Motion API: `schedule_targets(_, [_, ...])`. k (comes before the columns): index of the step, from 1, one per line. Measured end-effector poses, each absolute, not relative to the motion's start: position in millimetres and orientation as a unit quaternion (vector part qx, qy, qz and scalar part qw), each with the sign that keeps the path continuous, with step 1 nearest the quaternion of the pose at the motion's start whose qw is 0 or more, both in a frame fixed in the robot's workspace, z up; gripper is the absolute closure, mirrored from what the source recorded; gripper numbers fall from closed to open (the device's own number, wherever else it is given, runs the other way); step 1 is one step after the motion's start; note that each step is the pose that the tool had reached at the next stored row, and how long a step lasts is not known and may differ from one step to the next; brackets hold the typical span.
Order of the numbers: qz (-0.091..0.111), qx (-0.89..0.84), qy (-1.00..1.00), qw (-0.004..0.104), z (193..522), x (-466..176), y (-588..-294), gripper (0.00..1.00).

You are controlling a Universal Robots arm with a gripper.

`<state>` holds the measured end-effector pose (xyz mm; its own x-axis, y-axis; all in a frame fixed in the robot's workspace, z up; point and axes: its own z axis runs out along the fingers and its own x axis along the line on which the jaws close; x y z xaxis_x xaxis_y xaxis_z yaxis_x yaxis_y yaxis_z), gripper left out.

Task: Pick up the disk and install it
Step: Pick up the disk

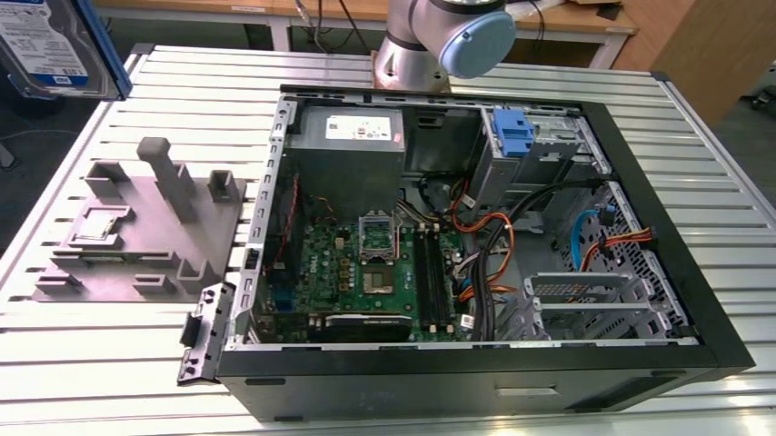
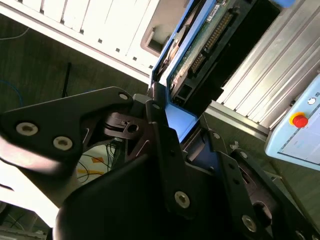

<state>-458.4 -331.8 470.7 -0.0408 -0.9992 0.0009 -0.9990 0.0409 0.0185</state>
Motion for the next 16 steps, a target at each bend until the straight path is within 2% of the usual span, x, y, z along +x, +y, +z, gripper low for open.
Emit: schedule_targets(16, [-0.006, 0.692, -0.721, 0.007, 476.3, -458.4, -331.8, 0.64])
